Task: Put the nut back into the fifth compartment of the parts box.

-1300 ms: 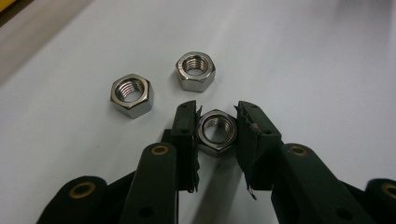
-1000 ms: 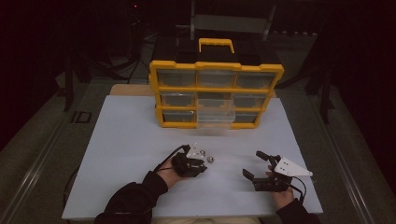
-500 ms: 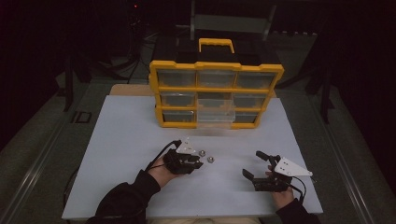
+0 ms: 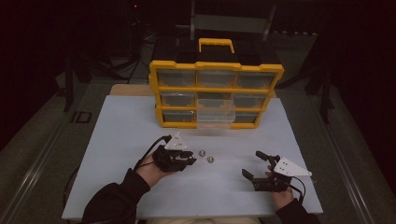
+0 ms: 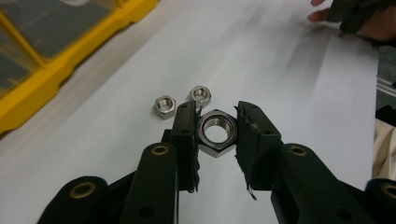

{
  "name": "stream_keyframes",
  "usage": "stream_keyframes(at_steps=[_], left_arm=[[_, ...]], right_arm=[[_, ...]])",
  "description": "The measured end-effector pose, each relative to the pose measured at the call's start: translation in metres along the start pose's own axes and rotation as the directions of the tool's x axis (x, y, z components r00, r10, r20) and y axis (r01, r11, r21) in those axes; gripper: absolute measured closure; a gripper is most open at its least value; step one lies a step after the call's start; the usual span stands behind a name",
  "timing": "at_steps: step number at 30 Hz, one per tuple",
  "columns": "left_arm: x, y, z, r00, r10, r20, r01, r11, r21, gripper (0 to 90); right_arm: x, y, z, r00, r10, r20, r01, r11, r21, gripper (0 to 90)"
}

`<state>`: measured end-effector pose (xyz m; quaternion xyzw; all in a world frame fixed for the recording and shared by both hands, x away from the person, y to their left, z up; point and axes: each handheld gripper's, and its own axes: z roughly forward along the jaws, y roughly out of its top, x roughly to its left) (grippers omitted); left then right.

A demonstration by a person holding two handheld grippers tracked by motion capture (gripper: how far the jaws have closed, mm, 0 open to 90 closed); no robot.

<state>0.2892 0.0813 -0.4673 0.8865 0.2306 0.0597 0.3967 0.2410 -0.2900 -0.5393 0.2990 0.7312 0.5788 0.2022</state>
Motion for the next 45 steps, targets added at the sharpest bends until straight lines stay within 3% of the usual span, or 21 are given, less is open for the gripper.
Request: stream_keyframes(at_steps=[14,27,37,45], left_arm=[[0.006,0.025,-0.043,0.9992,-0.016,-0.038,0.012,0.9959,-0.089,69.3],[0.015,0.058,-0.064,0.9973,-0.025,-0.069,0.015,0.9898,-0.141,69.3],[0.020,0.086,-0.070,0.9939,-0.053,-0.096,0.035,0.9839,-0.175,69.3],[0.022,0.106,-0.061,0.9903,-0.079,-0.114,0.057,0.9801,-0.190,69.3]], right_arm=[[0.000,0.000,0.000,1.0000,-0.002,0.001,0.002,1.000,-0.003,10.5],[0.000,0.000,0.000,1.0000,0.000,0.000,0.000,1.000,0.001,10.5],[0.000,0.000,0.001,1.0000,-0.001,-0.004,0.002,1.000,0.003,10.5],[0.000,0.000,0.001,1.0000,0.004,-0.006,-0.004,1.000,0.001,10.5]])
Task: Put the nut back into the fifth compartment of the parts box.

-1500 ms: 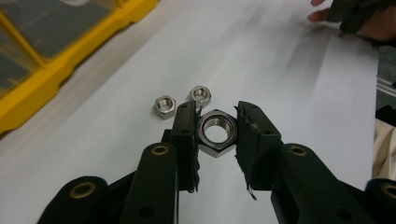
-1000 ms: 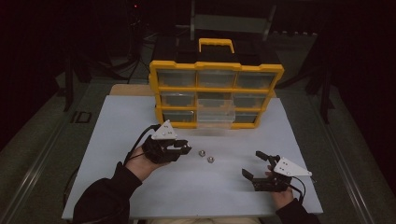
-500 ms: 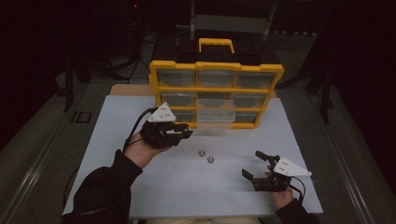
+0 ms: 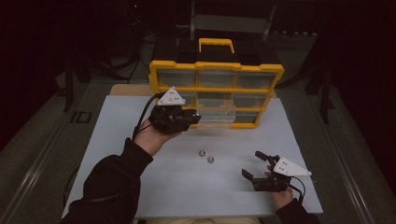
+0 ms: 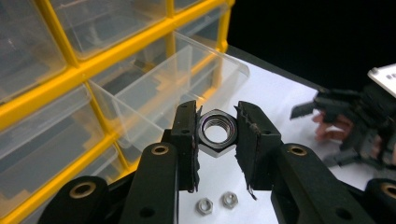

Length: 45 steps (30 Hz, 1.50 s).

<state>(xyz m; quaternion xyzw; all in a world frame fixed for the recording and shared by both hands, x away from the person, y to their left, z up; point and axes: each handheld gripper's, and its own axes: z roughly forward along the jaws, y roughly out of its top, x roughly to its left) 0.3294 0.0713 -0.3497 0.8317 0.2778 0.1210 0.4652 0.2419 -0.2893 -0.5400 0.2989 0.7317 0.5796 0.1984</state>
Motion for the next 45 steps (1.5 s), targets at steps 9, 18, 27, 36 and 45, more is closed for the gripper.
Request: stream_keyframes(at_steps=[9,18,27,36,45], left_arm=[[0.005,0.012,0.025,0.9990,-0.031,-0.033,0.032,0.9991,0.028,69.3],[0.013,0.020,0.050,0.9960,-0.064,-0.062,0.069,0.9945,0.078,69.3],[0.021,0.019,0.064,0.9924,-0.071,-0.100,0.085,0.9871,0.136,69.2],[0.025,0.027,0.077,0.9936,-0.048,-0.102,0.069,0.9757,0.208,69.2],[0.024,0.030,0.088,0.9951,-0.045,-0.088,0.069,0.9564,0.284,69.1]], right_arm=[[0.000,0.000,0.000,1.0000,0.001,-0.003,-0.001,1.000,0.002,10.4],[0.000,0.000,0.000,1.0000,0.000,-0.006,0.000,1.000,-0.001,10.5],[0.000,0.000,0.000,1.0000,-0.002,-0.005,0.002,1.000,0.000,10.4],[0.000,0.000,0.000,1.0000,0.001,-0.007,-0.001,1.000,0.003,10.5],[-0.001,0.000,0.000,1.0000,-0.001,-0.008,0.001,1.000,0.003,10.5]])
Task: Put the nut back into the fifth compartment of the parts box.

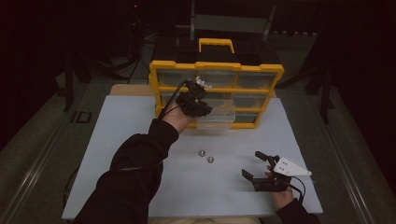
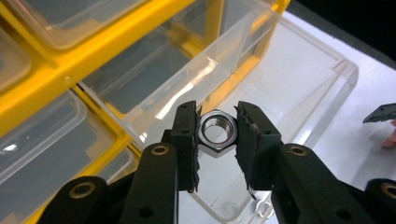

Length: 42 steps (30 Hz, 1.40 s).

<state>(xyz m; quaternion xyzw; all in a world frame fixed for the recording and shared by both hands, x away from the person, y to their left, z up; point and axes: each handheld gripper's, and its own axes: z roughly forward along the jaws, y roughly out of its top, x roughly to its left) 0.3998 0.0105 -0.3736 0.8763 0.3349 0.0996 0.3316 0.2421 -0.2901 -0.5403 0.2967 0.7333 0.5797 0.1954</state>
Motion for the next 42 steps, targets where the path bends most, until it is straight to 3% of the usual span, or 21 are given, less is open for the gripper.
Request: stream_keyframes(at_steps=[10,11,16,21,27,32,36,42], left_arm=[[0.000,0.003,0.001,0.9999,0.006,-0.009,-0.006,0.9999,0.014,65.9],[0.000,0.005,-0.002,1.0000,0.003,-0.009,-0.003,1.0000,0.003,55.6],[-0.002,0.010,-0.013,0.9993,-0.009,-0.035,0.009,0.9998,-0.020,36.9],[-0.001,0.006,-0.021,0.9990,-0.039,-0.022,0.038,0.9987,-0.033,14.9],[-0.002,-0.004,-0.031,0.9994,-0.024,0.024,0.025,0.9977,-0.063,1.3],[-0.002,-0.017,-0.037,0.9973,-0.027,0.068,0.034,0.9948,-0.096,0.0],[-0.002,-0.029,-0.039,0.9966,-0.013,0.081,0.022,0.9941,-0.106,0.0],[-0.008,-0.046,-0.039,0.9916,0.041,0.123,-0.024,0.9901,-0.138,0.0]], right_arm=[[0.000,0.000,0.000,1.0000,0.001,-0.003,-0.001,1.000,0.001,10.5],[0.000,0.000,0.000,1.0000,0.001,-0.005,-0.001,1.000,0.002,10.5],[0.000,0.000,0.000,1.0000,0.003,-0.005,-0.003,1.000,0.004,10.4],[0.000,0.000,0.000,1.0000,0.001,-0.004,-0.001,1.000,0.002,10.4],[0.001,0.000,0.000,1.0000,0.003,-0.003,-0.003,1.000,0.000,10.5],[0.001,0.000,0.000,1.0000,0.002,-0.003,-0.002,1.000,0.001,10.5],[0.001,0.001,0.000,1.0000,0.001,-0.002,-0.001,1.000,0.000,10.5],[0.001,0.000,0.000,1.0000,0.001,-0.004,-0.001,1.000,0.004,10.5]])
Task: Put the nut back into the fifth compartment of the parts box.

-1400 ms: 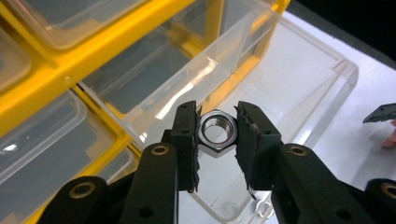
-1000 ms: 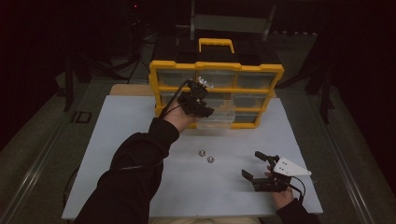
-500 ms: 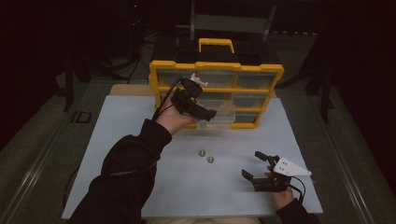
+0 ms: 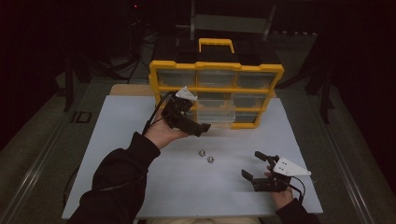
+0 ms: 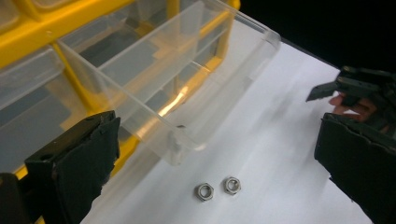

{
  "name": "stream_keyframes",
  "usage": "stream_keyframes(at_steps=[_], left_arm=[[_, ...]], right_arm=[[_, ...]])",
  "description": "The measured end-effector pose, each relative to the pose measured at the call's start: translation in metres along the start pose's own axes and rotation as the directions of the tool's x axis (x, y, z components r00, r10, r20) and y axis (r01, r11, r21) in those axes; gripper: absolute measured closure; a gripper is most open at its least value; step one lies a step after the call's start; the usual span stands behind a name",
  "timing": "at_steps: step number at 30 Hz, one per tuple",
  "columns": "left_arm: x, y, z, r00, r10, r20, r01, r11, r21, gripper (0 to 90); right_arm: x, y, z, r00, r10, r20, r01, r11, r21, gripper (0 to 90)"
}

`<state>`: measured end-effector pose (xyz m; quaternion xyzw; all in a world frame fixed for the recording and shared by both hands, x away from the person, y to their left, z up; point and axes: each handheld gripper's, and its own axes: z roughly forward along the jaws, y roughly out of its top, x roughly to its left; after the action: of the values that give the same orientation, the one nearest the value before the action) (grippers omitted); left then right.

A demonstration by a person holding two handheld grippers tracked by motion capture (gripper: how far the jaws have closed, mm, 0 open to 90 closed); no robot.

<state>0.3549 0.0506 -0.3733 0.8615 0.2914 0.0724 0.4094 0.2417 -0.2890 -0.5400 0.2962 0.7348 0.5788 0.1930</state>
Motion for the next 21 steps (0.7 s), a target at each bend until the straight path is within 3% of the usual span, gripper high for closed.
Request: stream_keyframes(at_steps=[10,17,21], left_arm=[[-0.010,-0.021,0.001,0.9995,0.019,-0.024,-0.019,0.9996,-0.021,0.5],[-0.015,-0.036,0.006,0.9998,0.013,-0.017,-0.014,0.9986,-0.051,0.6],[-0.017,-0.045,0.011,0.9998,0.011,-0.014,-0.011,0.9990,-0.043,0.7]], right_arm=[[0.000,0.000,0.000,1.0000,-0.004,0.000,0.004,1.000,-0.001,10.5],[0.000,0.000,0.000,1.0000,-0.002,-0.001,0.002,1.000,-0.001,10.5],[0.000,0.000,0.000,1.0000,-0.002,-0.002,0.002,1.000,-0.002,10.4]])
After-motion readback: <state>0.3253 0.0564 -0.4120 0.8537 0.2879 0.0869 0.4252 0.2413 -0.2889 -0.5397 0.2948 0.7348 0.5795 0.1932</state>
